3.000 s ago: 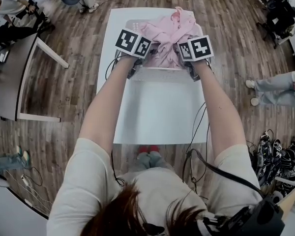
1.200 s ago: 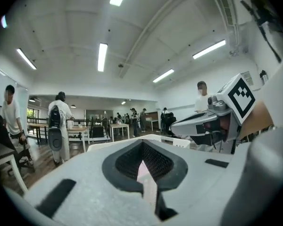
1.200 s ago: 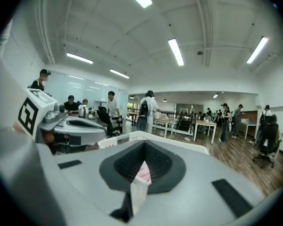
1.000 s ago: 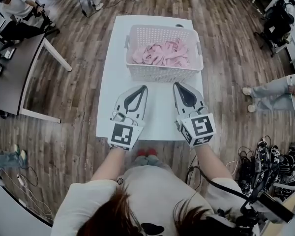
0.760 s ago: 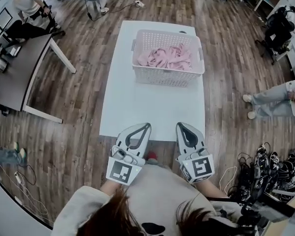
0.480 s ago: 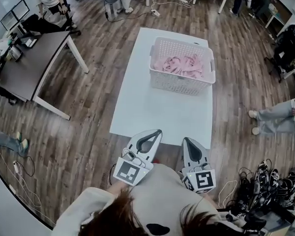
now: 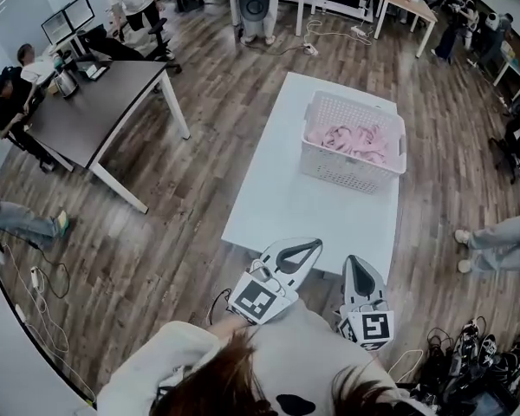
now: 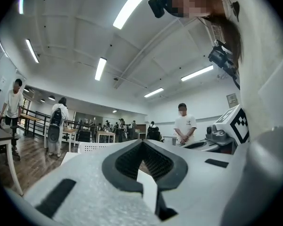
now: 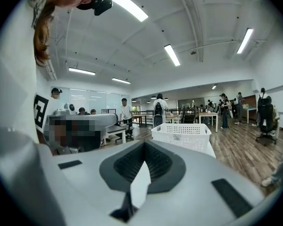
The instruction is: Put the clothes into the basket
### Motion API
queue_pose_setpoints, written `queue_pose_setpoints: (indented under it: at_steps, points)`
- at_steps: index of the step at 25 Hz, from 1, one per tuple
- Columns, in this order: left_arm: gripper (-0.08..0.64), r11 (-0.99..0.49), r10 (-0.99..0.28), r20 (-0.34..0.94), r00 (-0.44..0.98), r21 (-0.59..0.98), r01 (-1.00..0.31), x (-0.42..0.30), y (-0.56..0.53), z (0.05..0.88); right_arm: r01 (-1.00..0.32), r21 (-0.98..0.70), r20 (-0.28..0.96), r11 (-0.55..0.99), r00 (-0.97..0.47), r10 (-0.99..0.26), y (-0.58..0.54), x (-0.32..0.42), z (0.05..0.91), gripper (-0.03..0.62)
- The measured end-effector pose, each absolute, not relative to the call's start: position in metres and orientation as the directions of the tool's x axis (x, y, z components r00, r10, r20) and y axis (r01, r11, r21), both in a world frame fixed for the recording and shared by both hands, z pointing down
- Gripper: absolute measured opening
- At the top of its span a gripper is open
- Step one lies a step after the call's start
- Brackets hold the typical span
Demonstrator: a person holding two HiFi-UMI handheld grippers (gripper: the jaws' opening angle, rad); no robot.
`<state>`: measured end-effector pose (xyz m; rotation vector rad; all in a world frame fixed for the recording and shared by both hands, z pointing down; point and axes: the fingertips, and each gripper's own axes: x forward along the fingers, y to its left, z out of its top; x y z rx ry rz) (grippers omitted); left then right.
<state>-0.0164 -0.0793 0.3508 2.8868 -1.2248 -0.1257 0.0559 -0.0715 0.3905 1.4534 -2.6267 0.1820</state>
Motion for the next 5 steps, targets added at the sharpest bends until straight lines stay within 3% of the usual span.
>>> queue_pose_setpoints:
  at_steps: [5]
  points:
    - [0.009,-0.763,-0.644,-0.060,0.763,-0.021,-0.646,0.007,-0.068,0.359,-0.872,-0.015,0.194,0.490,-0.483,-0.854,-0.057,0.073,0.389,0.009]
